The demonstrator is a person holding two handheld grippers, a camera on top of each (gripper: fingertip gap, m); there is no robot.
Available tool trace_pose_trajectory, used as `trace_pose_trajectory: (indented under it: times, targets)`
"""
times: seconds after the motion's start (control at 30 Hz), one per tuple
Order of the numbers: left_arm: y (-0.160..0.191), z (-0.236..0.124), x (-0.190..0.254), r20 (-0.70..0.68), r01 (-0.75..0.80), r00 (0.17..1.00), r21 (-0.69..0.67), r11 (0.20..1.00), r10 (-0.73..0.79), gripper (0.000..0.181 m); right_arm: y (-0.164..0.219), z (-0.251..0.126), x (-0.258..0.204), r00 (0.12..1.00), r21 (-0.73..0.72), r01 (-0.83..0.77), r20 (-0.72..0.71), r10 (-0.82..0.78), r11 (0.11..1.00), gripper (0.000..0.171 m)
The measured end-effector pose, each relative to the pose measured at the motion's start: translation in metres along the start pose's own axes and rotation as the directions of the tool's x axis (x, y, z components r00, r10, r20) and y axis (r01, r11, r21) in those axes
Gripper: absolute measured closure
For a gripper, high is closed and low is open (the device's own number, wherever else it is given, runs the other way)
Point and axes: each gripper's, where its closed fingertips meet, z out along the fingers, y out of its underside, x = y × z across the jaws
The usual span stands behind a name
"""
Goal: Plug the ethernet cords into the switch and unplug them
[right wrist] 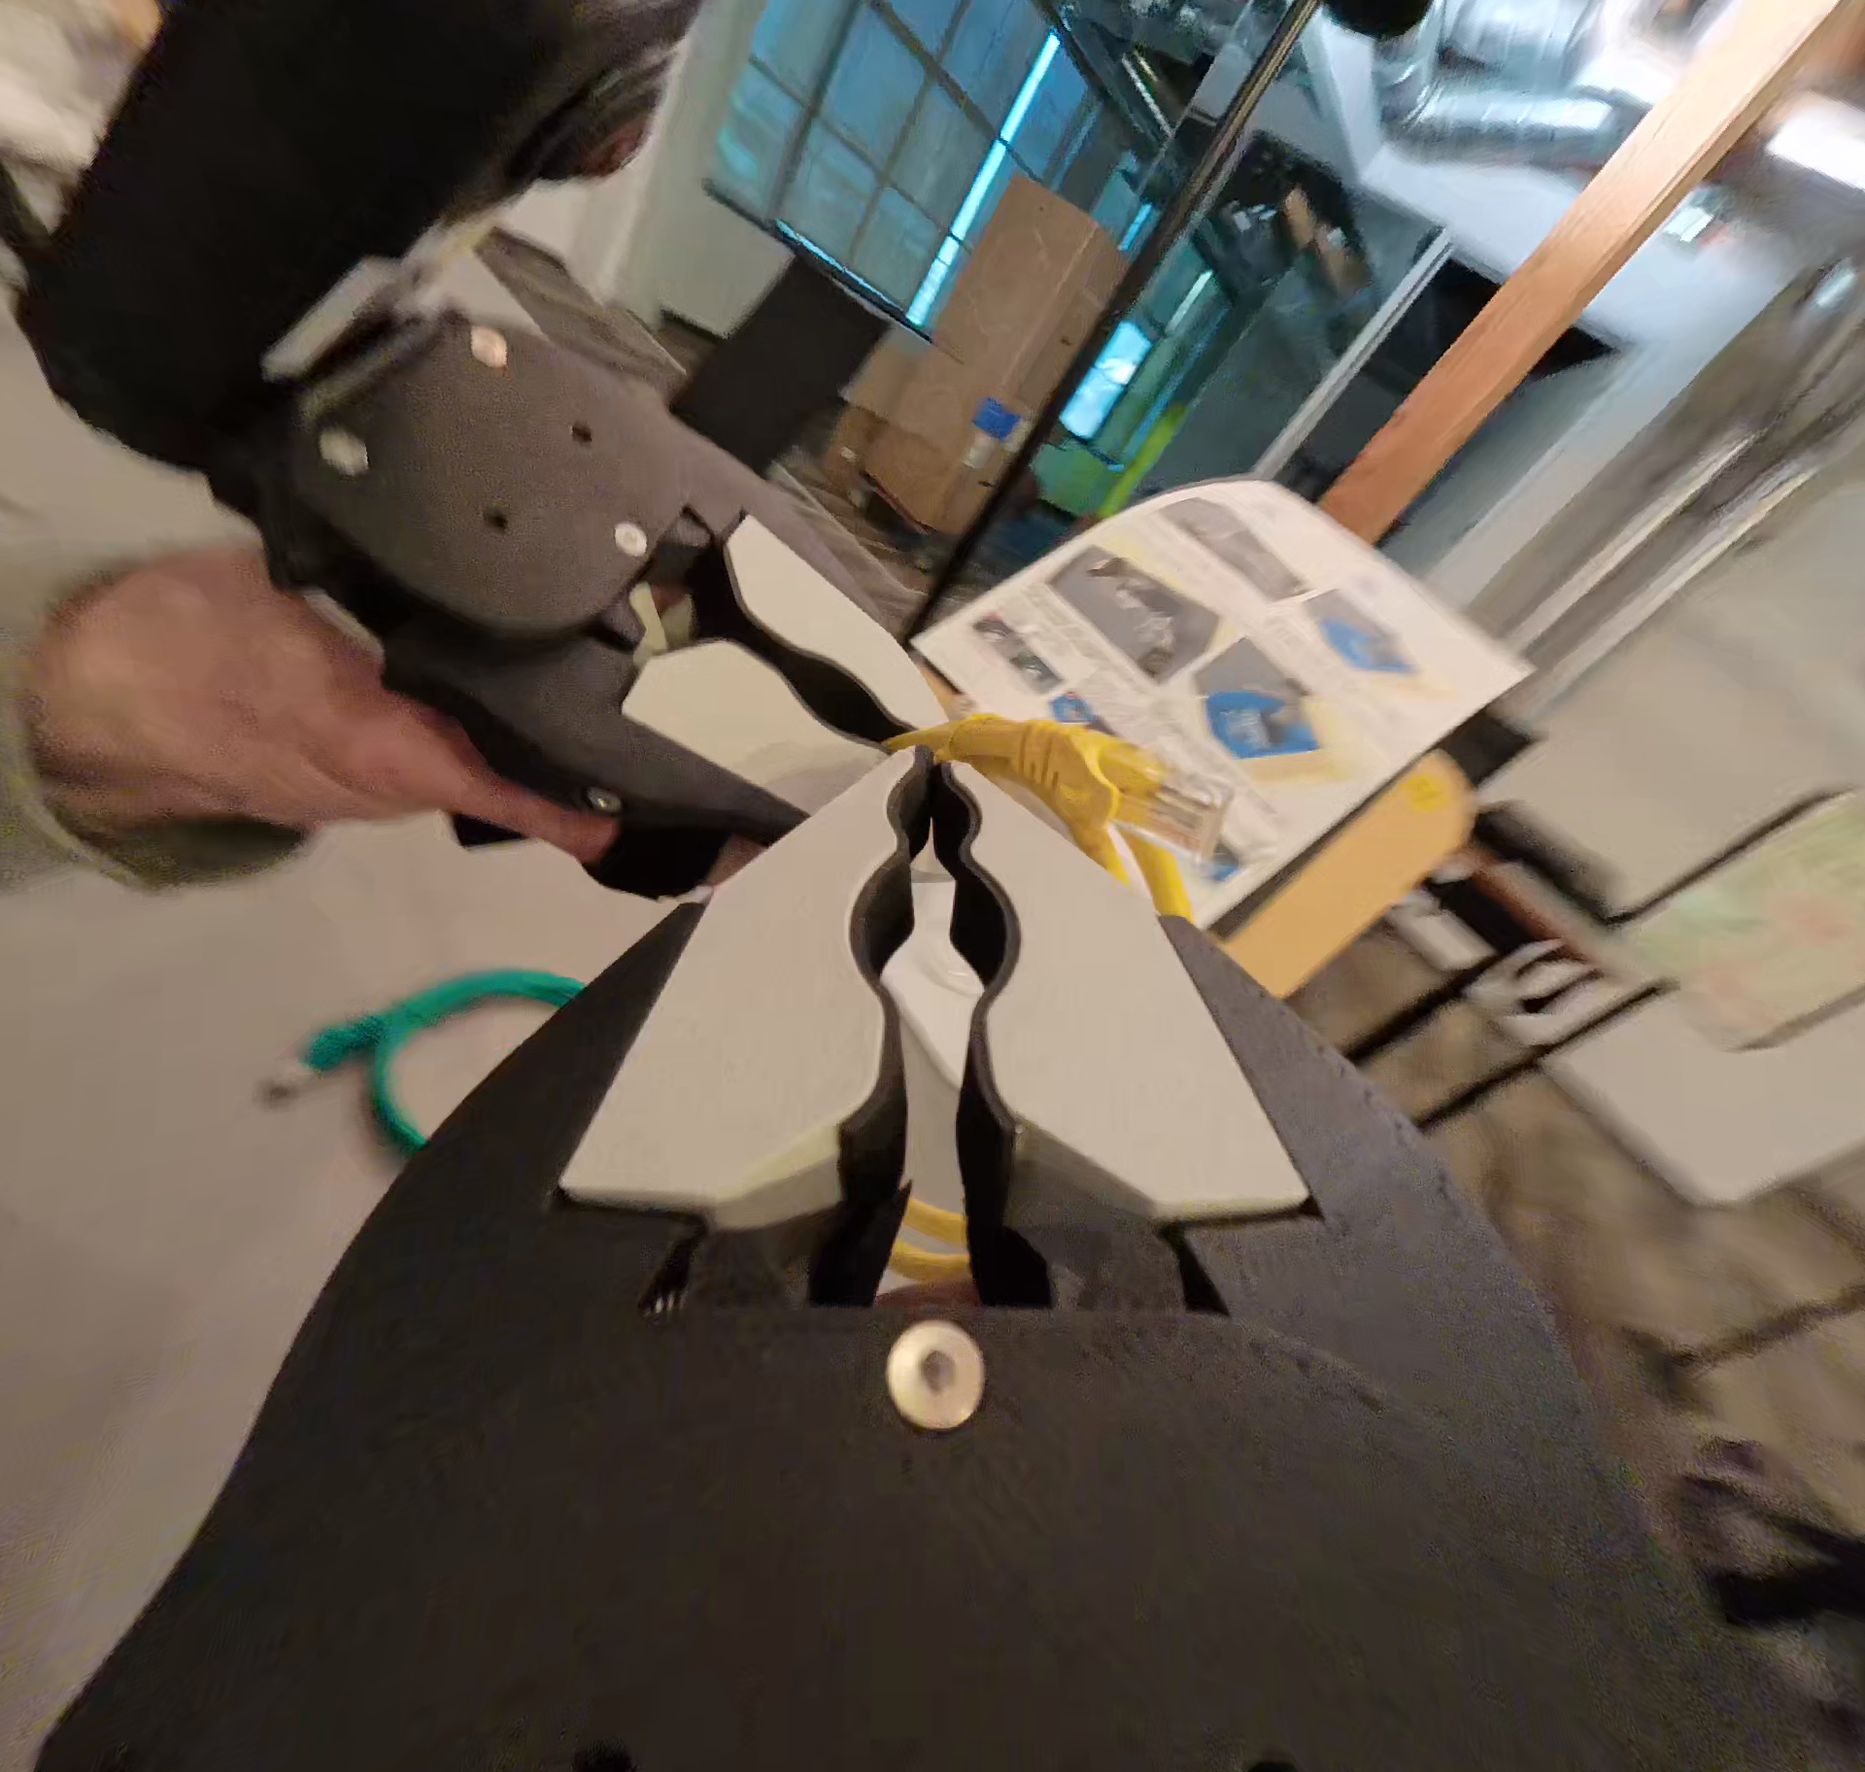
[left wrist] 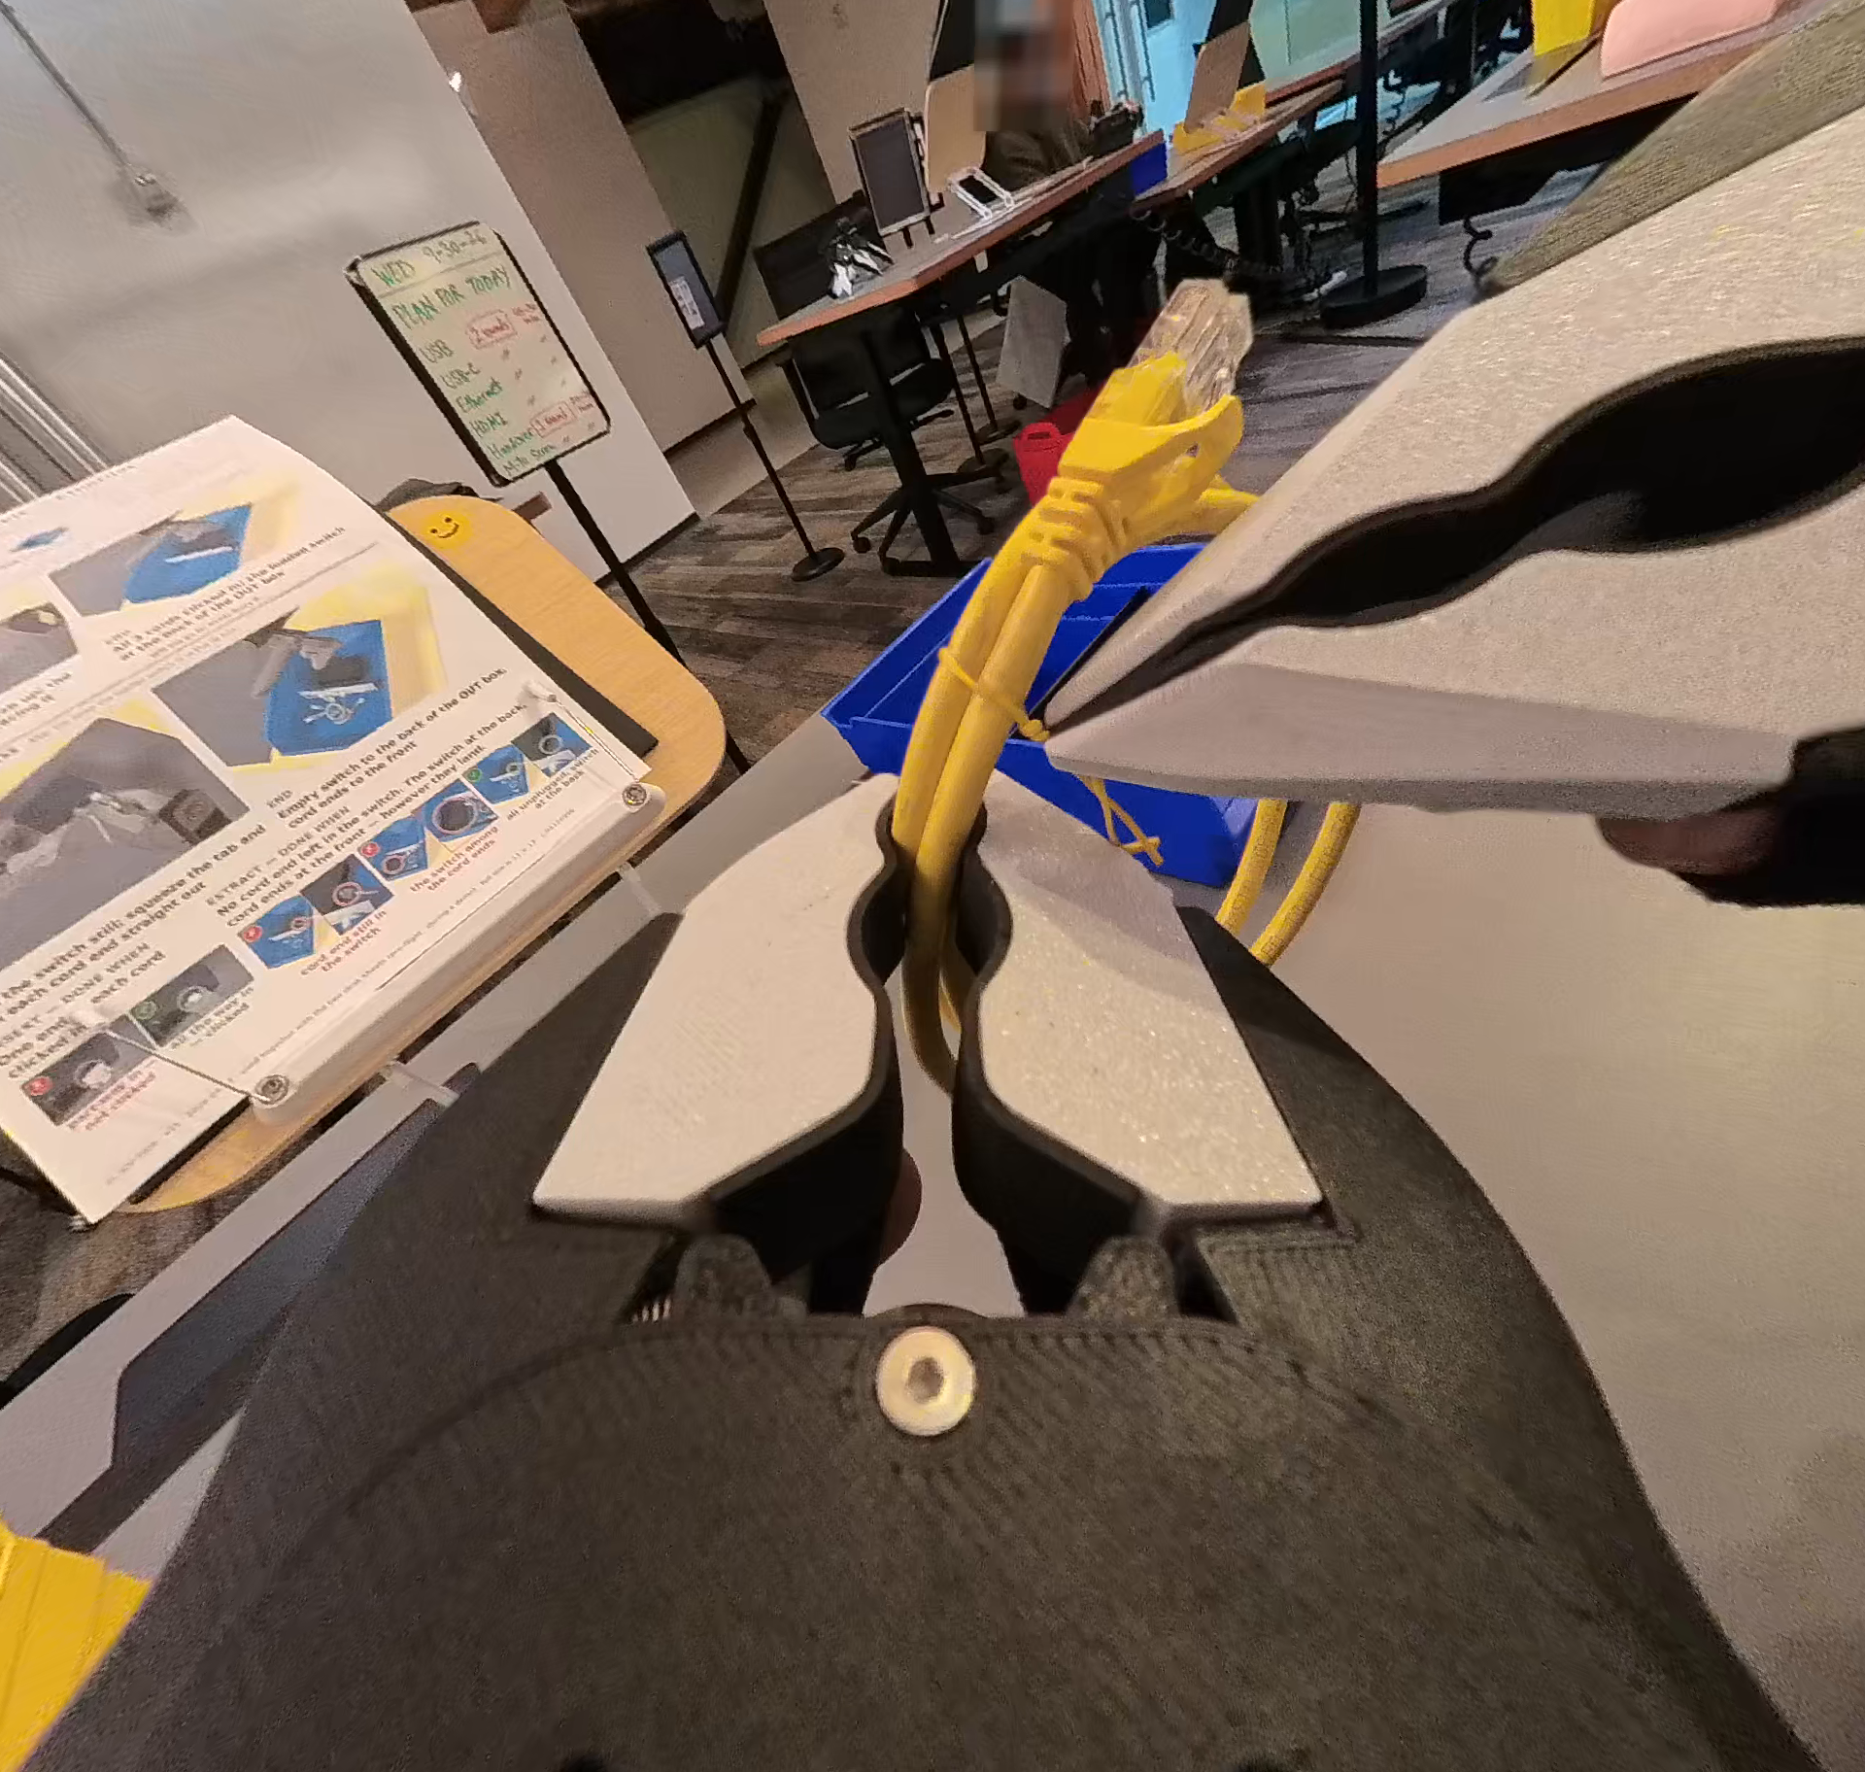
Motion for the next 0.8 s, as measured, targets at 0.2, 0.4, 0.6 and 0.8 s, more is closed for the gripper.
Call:
trace_pose_trajectory:
  times: [0.2, 0.4, 0.6, 0.8]
  targets:
    - [0.004, 0.003, 0.007, -0.089, 0.113, 0.989, -0.027, 0.993, -0.115, 0.177, 0.004, 0.001, 0.001, 0.829, -0.164, 0.539, -0.074, -0.555, 0.827, 0.171]
    - [0.008, 0.006, 0.024, -0.264, 0.379, 0.883, -0.082, 0.922, -0.387, 0.177, 0.022, -0.006, -0.005, 0.527, -0.238, 0.840, 0.144, -0.838, 0.487, 0.171]
    - [0.004, -0.002, 0.004, -0.325, 0.514, 0.798, -0.075, 0.855, -0.508, 0.177, 0.036, -0.018, -0.002, 0.558, -0.188, 0.828, 0.186, -0.809, 0.528, 0.171]
    - [-0.001, 0.005, 0.014, -0.267, 0.398, 0.885, 0.015, 0.917, -0.380, 0.177, -0.006, -0.009, 0.002, 0.949, -0.080, 0.314, 0.044, -0.311, 0.946, 0.166]
